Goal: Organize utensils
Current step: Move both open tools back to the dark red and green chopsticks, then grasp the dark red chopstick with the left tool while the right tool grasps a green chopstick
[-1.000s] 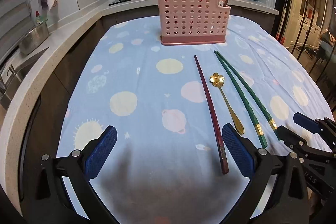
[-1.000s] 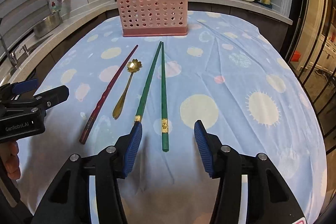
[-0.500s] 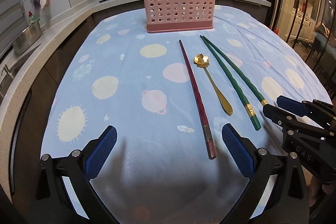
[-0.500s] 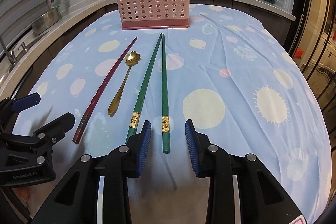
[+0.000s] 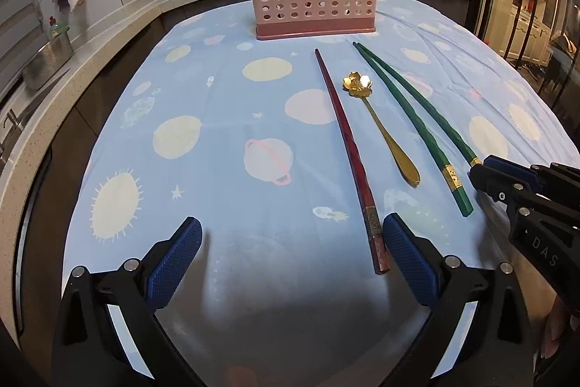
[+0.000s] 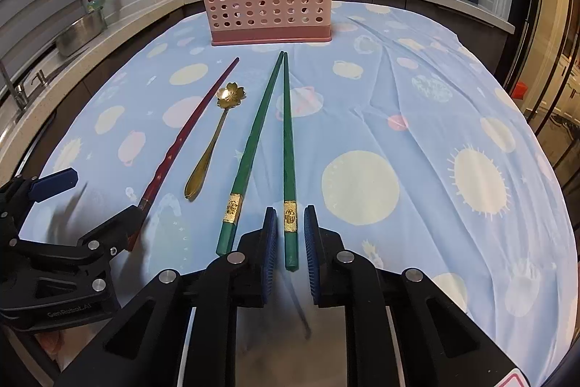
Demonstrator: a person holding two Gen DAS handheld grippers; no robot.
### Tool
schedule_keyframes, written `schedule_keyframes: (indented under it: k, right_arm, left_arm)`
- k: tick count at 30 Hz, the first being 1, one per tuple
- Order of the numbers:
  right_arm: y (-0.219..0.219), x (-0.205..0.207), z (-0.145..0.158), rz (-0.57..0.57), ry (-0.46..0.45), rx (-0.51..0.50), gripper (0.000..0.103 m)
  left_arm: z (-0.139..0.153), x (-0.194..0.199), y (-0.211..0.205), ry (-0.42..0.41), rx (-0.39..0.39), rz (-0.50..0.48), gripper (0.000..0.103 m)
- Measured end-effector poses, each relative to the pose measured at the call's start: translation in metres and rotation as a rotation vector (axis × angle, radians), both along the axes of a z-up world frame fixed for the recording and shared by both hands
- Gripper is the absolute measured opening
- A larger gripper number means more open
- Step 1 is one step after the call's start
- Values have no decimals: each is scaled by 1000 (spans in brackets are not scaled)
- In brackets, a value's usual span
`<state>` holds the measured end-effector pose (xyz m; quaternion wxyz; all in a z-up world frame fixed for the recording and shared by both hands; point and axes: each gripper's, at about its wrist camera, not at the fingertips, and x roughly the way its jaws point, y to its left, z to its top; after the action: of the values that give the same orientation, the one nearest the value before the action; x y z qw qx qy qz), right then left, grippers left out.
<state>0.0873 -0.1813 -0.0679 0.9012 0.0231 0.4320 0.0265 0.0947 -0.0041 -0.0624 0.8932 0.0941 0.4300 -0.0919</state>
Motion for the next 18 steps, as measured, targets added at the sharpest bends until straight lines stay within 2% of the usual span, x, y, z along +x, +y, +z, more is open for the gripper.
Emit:
schedule_keyframes:
  k: [3,8,14,16,18]
  right_arm:
    - [0,0,0,0,0,-1,11]
    - [0,0,0,0,0,0,7]
    - [-3,-3,-1,3,-2,2,7]
    - [-4,-5,-1,3,-1,5,7]
    - [-5,-8,0,3,-2,8,7]
  left_arm:
    - [-5,3,1,26,-7,9,95]
    - [-5,4,1,42,-45,-17,83]
    - [-1,-1,-5,36,-57,-57,51]
    - [0,-2,-5,42,-73,-72,32]
    - [1,-2,-3,60,-103,-83,20]
